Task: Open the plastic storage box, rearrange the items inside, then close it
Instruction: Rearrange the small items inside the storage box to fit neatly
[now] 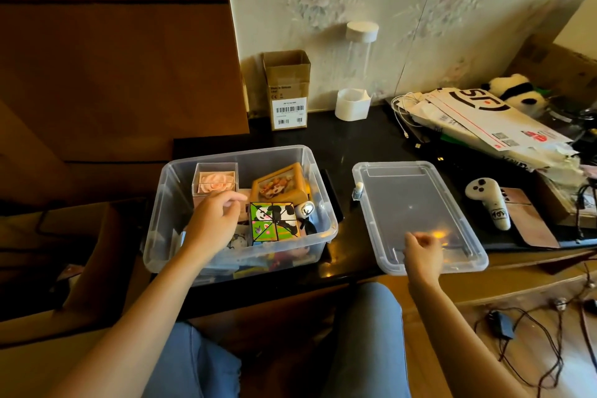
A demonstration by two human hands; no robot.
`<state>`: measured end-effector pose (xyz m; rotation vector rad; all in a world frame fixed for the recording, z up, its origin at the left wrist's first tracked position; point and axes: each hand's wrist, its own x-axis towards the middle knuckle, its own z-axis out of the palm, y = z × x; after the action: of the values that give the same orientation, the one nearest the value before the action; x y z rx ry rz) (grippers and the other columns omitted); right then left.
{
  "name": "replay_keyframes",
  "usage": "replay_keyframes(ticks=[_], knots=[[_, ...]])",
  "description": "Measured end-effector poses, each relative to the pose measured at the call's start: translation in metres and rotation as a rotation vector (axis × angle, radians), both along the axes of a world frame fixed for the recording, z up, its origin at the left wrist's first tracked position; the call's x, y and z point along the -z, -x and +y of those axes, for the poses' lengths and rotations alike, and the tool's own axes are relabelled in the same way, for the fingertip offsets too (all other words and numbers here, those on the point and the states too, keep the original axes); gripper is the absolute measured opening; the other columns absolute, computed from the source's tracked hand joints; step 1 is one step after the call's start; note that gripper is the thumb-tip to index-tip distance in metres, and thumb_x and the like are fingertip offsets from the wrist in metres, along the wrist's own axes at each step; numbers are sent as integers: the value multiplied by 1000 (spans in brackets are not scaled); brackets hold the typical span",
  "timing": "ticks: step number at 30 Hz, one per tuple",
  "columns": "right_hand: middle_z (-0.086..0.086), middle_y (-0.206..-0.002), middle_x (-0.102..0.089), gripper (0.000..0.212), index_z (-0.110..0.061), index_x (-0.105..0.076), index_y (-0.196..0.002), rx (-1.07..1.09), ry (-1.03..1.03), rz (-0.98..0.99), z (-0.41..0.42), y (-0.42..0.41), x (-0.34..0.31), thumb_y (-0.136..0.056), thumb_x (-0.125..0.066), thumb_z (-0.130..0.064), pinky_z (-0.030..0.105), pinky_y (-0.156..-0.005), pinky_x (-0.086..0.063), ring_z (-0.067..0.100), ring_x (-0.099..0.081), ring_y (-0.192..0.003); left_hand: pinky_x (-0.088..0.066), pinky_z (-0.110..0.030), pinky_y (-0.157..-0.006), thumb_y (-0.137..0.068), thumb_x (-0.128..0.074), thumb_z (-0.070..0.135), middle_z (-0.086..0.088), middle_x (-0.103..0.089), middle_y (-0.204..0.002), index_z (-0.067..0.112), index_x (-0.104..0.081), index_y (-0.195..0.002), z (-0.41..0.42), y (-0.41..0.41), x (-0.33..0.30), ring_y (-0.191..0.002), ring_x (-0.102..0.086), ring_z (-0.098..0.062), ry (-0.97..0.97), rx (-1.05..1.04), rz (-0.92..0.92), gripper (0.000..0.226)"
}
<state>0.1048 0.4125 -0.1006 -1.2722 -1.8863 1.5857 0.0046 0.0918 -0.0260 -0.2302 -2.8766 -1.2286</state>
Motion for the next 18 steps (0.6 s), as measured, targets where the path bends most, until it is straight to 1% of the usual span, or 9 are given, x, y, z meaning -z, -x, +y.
replay_keyframes(ticks=[1, 4, 5, 7, 9, 13, 15, 16, 18], knots=[[12, -90, -60, 21, -6, -54, -109, -77, -10, 10, -4, 11, -6, -90, -55, -16, 37, -76, -52, 24, -60, -81, -39, -24, -86, -97, -46, 13, 0, -61, -123, 19, -65, -107, 1, 3, -1, -107, -52, -9, 2, 9, -1, 23], [11, -97, -62, 26, -9, -52, -114, -231, 9, 20, -10, 48, -17, -90, -59, -17, 34, -73, -54, 21, -63, -79, -37, -23, -86, -97, -46, 16, 1, -59, -122, 22, -65, -106, 2, 12, -4, -108, -52, -10, 19, 43, -13, 21], [12, -101, -62, 30, -11, -51, -117, -265, 5, 5, -11, 60, -18, -89, -60, -18, 35, -75, -54, 22, -63, -83, -38, -23, -87, -98, -46, 17, 1, -58, -123, 23, -64, -106, 2, 16, -5, -110, -53, -12, 29, 59, -23, 21], [13, -110, -60, 38, -13, -49, -124, -311, -33, -46, -12, 83, -17, -88, -61, -22, 43, -86, -53, 27, -62, -96, -42, -25, -90, -98, -45, 19, 1, -58, -122, 25, -63, -105, 2, 24, -8, -111, -55, -14, 42, 92, -51, 20], [15, -115, -59, 44, -15, -47, -127, -312, -54, -73, -13, 101, -15, -87, -63, -25, 47, -91, -50, 31, -60, -102, -43, -22, -86, -98, -44, 19, 1, -60, -120, 26, -64, -104, 4, 30, -13, -107, -55, -11, 41, 113, -59, 21], [14, -114, -61, 43, -19, -48, -126, -302, -55, -89, -17, 124, -6, -86, -63, -22, 42, -87, -53, 30, -63, -96, -41, -16, -73, -97, -46, 20, 4, -64, -112, 25, -66, -105, 11, 40, -20, -93, -55, -5, 57, 96, 36, 22], [13, -117, -60, 41, -18, -50, -126, -305, -79, -111, -17, 130, 0, -87, -62, -23, 45, -92, -50, 30, -62, -100, -39, -12, -66, -98, -45, 21, 4, -64, -109, 25, -66, -104, 16, 44, -22, -88, -55, -3, 51, 104, 46, 22], [13, -118, -60, 40, -18, -52, -126, -303, -89, -125, -16, 134, 4, -88, -62, -23, 46, -94, -49, 30, -61, -103, -40, -13, -66, -98, -45, 21, 4, -64, -109, 24, -66, -105, 19, 47, -22, -88, -56, -4, 51, 116, 35, 22], [13, -117, -61, 35, -16, -56, -122, -291, -120, -147, -13, 137, 8, -88, -60, -25, 48, -95, -47, 31, -60, -103, -46, -17, -72, -98, -44, 21, 3, -63, -112, 22, -65, -109, 25, 49, -23, -94, -57, -7, 57, 150, 16, 23]])
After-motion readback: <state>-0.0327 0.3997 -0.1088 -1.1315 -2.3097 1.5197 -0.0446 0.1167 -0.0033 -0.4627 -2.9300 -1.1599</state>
